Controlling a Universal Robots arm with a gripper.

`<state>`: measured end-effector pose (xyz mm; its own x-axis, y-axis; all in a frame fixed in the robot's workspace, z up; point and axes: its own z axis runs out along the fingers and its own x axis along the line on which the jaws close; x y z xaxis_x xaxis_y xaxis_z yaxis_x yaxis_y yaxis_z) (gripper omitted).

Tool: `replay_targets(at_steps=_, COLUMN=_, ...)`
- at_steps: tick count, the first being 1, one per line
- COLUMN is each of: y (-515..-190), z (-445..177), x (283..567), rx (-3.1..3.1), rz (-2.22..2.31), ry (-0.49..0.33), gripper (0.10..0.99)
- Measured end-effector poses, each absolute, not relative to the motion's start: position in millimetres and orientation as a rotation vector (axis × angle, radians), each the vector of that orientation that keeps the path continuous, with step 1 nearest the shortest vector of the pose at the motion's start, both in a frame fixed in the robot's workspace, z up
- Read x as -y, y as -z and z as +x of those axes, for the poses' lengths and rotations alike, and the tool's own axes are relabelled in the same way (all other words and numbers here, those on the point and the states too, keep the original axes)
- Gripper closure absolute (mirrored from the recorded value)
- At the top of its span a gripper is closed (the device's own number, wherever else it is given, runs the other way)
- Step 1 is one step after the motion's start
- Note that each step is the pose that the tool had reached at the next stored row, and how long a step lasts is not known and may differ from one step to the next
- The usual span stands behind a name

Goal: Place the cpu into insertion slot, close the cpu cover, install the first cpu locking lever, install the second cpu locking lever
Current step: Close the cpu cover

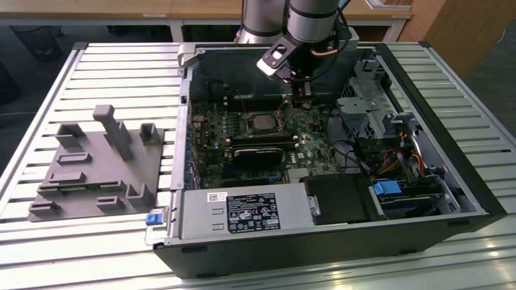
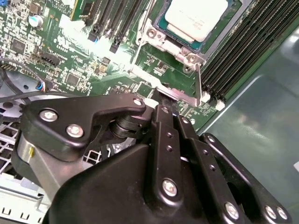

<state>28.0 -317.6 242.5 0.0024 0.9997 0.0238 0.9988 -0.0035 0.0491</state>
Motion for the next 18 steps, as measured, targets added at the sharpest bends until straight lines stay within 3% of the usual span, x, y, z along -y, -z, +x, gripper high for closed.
replay_targets(at_steps=18, y=-238, z=12, x=318, rx=-2.205, rz=2.211, ry=-0.081, gripper=0.980)
